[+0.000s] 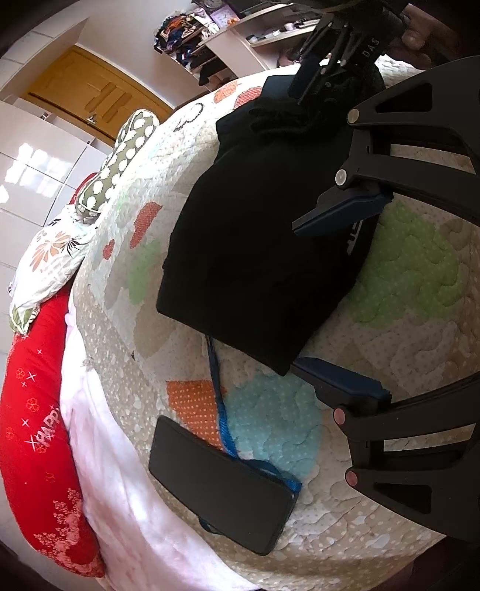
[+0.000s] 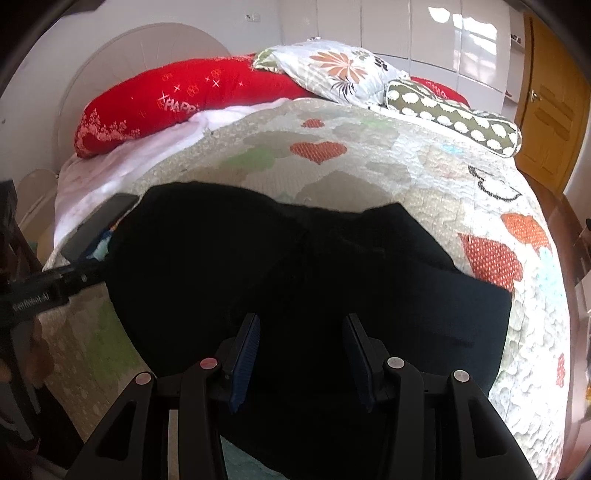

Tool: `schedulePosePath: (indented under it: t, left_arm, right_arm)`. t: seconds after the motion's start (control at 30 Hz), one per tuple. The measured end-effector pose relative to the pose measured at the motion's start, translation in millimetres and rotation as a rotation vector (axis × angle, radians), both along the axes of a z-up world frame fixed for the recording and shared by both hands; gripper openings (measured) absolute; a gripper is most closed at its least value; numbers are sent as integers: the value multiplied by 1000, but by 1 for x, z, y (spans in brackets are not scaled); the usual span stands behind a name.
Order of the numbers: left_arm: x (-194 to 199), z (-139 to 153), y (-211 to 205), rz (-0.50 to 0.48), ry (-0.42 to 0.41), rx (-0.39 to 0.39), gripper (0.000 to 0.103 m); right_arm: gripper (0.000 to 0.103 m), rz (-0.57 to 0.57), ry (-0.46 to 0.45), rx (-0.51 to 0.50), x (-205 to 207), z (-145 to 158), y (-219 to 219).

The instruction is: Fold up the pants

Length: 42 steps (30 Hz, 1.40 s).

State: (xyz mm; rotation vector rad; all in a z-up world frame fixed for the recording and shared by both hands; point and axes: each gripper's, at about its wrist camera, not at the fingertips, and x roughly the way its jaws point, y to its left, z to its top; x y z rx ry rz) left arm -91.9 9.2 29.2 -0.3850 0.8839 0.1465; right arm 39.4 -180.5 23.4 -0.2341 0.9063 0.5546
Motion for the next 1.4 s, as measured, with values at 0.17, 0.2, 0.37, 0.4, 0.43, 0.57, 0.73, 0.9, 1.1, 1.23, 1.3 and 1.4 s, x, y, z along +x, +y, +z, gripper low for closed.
schedulePosePath:
  t: [0.17, 0.2, 0.37, 0.4, 0.43, 0.57, 0.73, 0.9, 1.1, 1.23, 1.3, 1.4]
  left_arm:
    - [-2, -2, -3, -1, 7, -8, 68]
    - [-3, -2, -3, 0, 8, -9, 68]
    - [-8, -3, -5, 13, 13, -52, 68]
    - [-8, -3, -5, 15, 14, -61, 68]
    - [-9, -3, -6, 16, 17, -73, 68]
    - [-13, -6, -4, 33, 19, -96, 68]
    - [-12, -11, 1, 64, 18, -145, 73]
    - [-3, -15, 0, 71, 21, -163, 73]
    - [4, -21, -2, 70, 14, -179, 84]
    - [7, -22, -3, 67, 5, -183, 86]
    - [8, -22, -3, 71, -6, -181, 87]
    - [7, -21, -3, 81, -27, -177, 87]
  right_arm:
    - [45, 16, 1, 24, 3, 2, 9]
    - [45, 23, 4, 35, 5, 2, 12]
    - [48, 40, 13, 62, 17, 0, 26]
    - [48, 49, 18, 72, 20, 1, 30]
    - [48, 62, 28, 91, 23, 1, 34]
    - [49, 133, 59, 123, 39, 4, 59]
    - [57, 201, 67, 121, 58, 8, 93]
    - [61, 281, 98, 89, 75, 4, 128]
    - [66, 382, 123, 20, 90, -5, 164]
    - [69, 447, 174, 1, 100, -17, 186]
    - [70, 480, 204, 6, 104, -23, 193]
    - [67, 495, 264, 42, 112, -32, 201]
